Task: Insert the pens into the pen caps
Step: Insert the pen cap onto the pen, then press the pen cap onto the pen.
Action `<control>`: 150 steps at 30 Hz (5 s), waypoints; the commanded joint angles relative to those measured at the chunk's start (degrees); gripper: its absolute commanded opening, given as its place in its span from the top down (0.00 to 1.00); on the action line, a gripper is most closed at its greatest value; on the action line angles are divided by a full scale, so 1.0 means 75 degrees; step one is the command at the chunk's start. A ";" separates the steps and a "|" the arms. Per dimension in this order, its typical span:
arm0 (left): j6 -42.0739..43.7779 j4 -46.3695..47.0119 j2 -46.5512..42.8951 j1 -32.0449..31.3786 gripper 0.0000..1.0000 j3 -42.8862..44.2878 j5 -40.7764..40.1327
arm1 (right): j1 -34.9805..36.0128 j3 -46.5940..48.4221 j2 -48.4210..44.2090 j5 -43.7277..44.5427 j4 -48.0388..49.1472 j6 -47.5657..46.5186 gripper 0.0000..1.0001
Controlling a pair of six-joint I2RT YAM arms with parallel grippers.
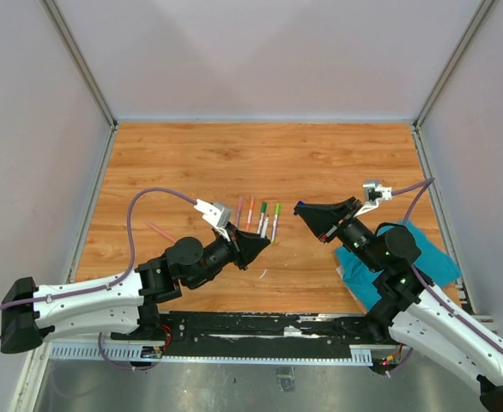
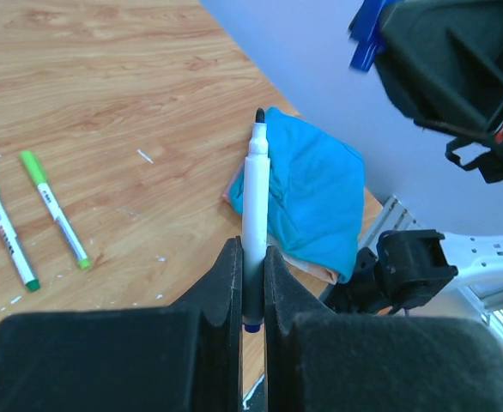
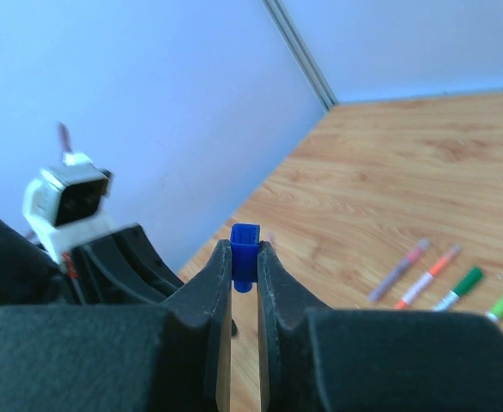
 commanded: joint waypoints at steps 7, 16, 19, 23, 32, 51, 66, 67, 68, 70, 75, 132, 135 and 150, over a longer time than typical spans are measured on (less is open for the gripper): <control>0.0480 0.1143 0.0087 -0.0115 1.00 -0.0255 0.0902 | -0.0045 -0.0222 0.0510 -0.0559 0.2716 0.1162 0.99; 0.0567 0.1299 0.0146 -0.0106 1.00 -0.0255 0.0955 | -0.0053 -0.0390 0.1086 -0.0810 0.3282 0.1989 0.99; 0.0595 0.1314 0.0147 -0.0106 1.00 -0.0261 0.0921 | -0.0044 -0.0434 0.1191 -0.0922 0.3396 0.2177 0.99; 0.0621 0.1297 0.0182 -0.0112 0.99 -0.0218 0.0918 | -0.0049 -0.0483 0.1221 -0.0994 0.3428 0.2289 0.99; 0.0622 0.1313 0.0183 -0.0112 0.99 -0.0243 0.0884 | -0.0048 -0.0436 0.1218 -0.1166 0.2830 0.2246 0.99; 0.0645 0.1346 0.0241 -0.0106 0.99 -0.0250 0.0943 | -0.0045 -0.0406 0.1239 -0.1236 0.2552 0.2175 0.99; 0.0648 0.1346 0.0235 -0.0115 0.99 -0.0250 0.0920 | -0.0050 -0.0407 0.1454 -0.1484 0.2782 0.2258 0.99; 0.0656 0.1349 0.0236 -0.0107 0.99 -0.0250 0.0919 | -0.0052 -0.0406 0.1454 -0.1500 0.2782 0.2257 0.99; 0.0657 0.1339 0.0230 -0.0106 1.00 -0.0250 0.0914 | -0.0046 -0.0406 0.1454 -0.1516 0.2779 0.2257 0.99; 0.0654 0.1327 0.0224 -0.0106 0.99 -0.0250 0.0897 | -0.0053 -0.0407 0.1454 -0.1564 0.2771 0.2257 0.99; 0.0645 0.1314 0.0200 -0.0115 1.00 -0.0261 0.0862 | -0.0049 -0.0435 0.1431 -0.1674 0.2718 0.2257 0.99; 0.0620 0.1057 0.0124 -0.0108 1.00 -0.0264 0.0240 | 0.0943 -0.0888 0.0837 -0.1652 0.1092 0.0323 0.60; 0.0681 0.1008 0.0127 -0.0106 1.00 -0.0213 0.0218 | 0.0943 -0.0905 0.0568 -0.1394 0.0833 0.0208 0.50; 0.0715 0.1004 0.0315 -0.0106 0.99 -0.0136 0.0286 | 0.0943 0.0759 0.0341 0.0614 -0.1412 0.0206 0.38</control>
